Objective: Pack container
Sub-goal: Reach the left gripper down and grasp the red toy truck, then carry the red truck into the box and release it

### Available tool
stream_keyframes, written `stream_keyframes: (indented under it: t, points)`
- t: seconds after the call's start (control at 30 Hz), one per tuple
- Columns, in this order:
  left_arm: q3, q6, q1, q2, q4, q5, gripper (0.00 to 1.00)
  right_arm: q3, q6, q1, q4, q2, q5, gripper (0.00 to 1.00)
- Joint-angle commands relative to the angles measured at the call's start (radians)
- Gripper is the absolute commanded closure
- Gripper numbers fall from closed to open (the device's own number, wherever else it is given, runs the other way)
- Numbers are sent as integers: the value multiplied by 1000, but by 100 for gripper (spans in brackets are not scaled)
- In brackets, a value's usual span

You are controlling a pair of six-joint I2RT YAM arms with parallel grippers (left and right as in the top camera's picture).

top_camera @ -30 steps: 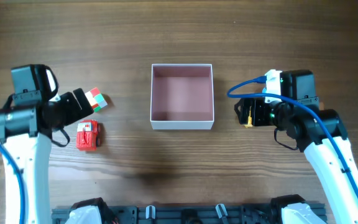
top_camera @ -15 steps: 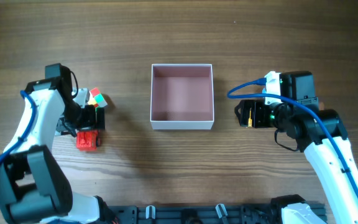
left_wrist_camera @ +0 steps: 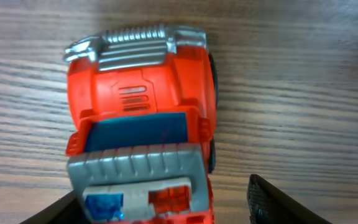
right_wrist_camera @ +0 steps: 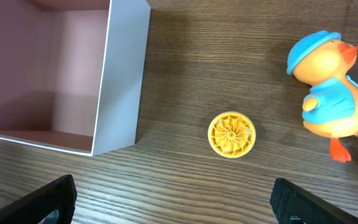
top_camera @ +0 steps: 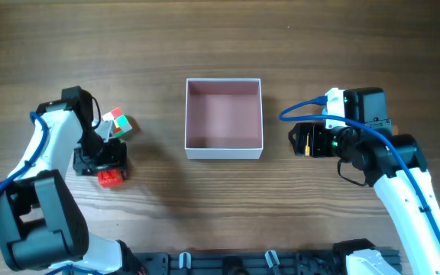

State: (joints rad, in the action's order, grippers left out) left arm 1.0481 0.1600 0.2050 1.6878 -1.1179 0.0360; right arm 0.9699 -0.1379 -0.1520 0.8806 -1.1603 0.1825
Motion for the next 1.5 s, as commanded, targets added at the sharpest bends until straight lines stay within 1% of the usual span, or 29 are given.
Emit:
stream_keyframes:
  t: [0.0,0.03,0.17,0.23,0.33,0.37,0.4,0.5,0.53,0.6,0.7,0.77,0.83,0.9,0.97,1.03,1.1,1.17,1.2,1.3,1.37,1.47]
  points:
    - [-37,-42,6,8,23,16,28,20,-3,-5,6,1,-13,0]
    - [-42,-60,6,8,28,16,29,20,-3,-5,6,1,-13,0]
    - [-56,-89,6,8,38,16,37,20,-3,-5,6,1,-13,0]
    - [-56,-90,6,8,37,16,44,20,-3,-5,7,1,-13,0]
    - [-56,-90,6,8,37,20,50,20,-2,-5,7,1,-13,0]
    - [-56,-90,6,8,37,21,53,20,-2,-5,7,1,-13,0]
    - [-56,-91,6,8,37,20,62,20,-2,-5,6,1,-13,0]
    - [-40,-151,6,7,44,20,89,20,-2,-5,6,1,-13,0]
    - [-32,-151,6,7,43,20,96,20,-3,-5,6,1,-13,0]
    - [-3,-198,6,6,39,20,96,20,-3,-5,6,1,-13,0]
    - [68,-203,-13,3,12,39,96,20,-3,-5,1,1,-13,0]
    - [152,-203,-69,-15,-23,42,96,20,-3,-5,-5,1,-13,0]
    - [248,-209,-152,-42,-34,43,96,20,-3,-5,-6,1,-14,0]
    - [390,-273,-270,-60,-38,42,96,20,-2,-5,-5,1,-14,0]
    - [510,-304,-399,-59,-13,42,96,20,-3,-5,-6,1,-31,0]
    - [553,-307,-514,-59,49,34,96,20,-3,-5,-5,1,-32,0]
    - [553,-381,-614,-47,138,-8,96,20,-3,-5,-5,0,-32,0]
    - [553,-443,-671,3,180,-7,96,20,-3,-5,-5,1,-32,0]
    - [553,-461,-690,46,189,-7,96,20,-3,-5,-5,1,-32,0]
    - [553,-464,-710,166,187,-7,96,20,-3,-5,-3,1,-32,0]
    - [553,-463,-702,262,195,-12,96,20,-3,-5,-1,1,-32,0]
    - [553,-464,-678,323,190,-62,96,20,-3,-5,1,1,-32,0]
